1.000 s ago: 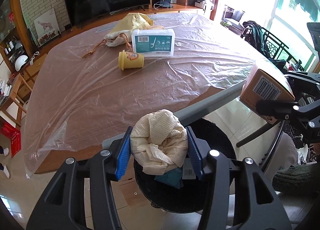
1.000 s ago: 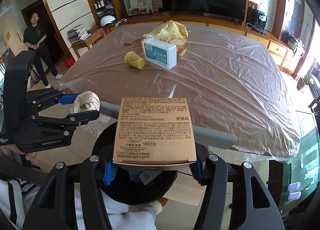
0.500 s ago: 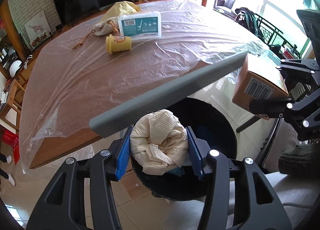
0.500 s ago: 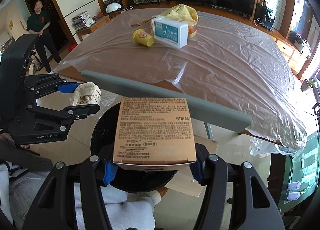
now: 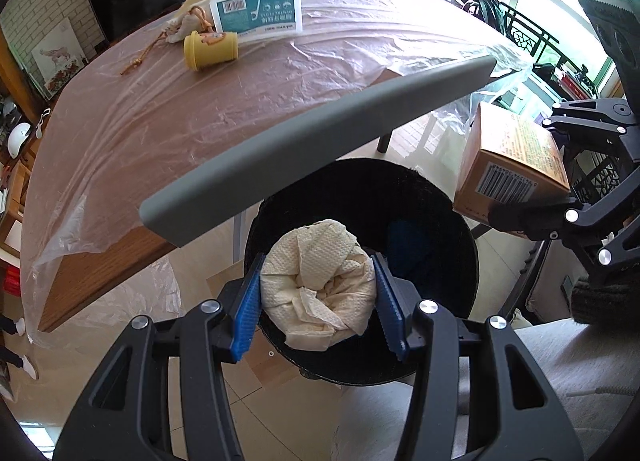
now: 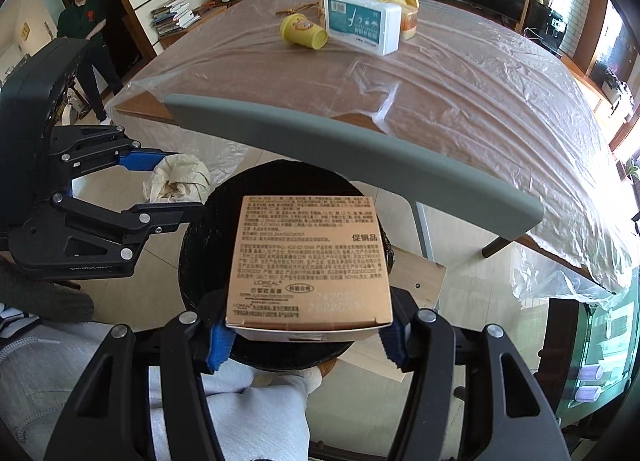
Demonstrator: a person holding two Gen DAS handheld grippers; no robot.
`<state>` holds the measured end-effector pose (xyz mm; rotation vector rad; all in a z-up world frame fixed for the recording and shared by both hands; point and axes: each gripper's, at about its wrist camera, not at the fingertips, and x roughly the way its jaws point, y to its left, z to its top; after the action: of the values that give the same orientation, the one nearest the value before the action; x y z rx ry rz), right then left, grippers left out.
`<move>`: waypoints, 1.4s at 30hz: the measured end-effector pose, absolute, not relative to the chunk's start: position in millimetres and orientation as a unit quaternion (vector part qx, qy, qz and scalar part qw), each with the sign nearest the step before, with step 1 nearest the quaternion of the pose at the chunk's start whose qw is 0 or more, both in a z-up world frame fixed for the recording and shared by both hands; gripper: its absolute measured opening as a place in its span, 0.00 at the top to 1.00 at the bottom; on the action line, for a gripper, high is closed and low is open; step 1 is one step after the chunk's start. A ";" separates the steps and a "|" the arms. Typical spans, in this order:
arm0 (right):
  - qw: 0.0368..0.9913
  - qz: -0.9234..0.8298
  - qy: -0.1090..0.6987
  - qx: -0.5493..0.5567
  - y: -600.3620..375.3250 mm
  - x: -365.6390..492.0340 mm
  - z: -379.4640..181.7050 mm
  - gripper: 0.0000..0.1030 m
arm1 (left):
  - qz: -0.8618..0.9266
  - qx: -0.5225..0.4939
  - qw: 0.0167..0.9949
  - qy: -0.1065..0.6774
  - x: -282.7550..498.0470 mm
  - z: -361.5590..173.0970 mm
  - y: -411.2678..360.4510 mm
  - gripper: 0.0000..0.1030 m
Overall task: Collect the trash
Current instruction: 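Carry the cardboard box and paper wad with both tools over the black bin, then open both tools to drop the box and paper wad into the bin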
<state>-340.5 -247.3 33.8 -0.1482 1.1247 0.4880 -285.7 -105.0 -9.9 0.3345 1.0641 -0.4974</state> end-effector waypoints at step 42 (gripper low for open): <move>0.786 0.189 0.583 -0.079 -225.1 -320.5 -35.7 0.44 | -0.236 0.207 0.769 0.557 -277.9 -72.3 -122.5 0.49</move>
<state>-320.5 -225.1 -35.7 -0.1693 1.2566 0.4079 -277.9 -122.5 -72.3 0.4498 1.2084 -0.5130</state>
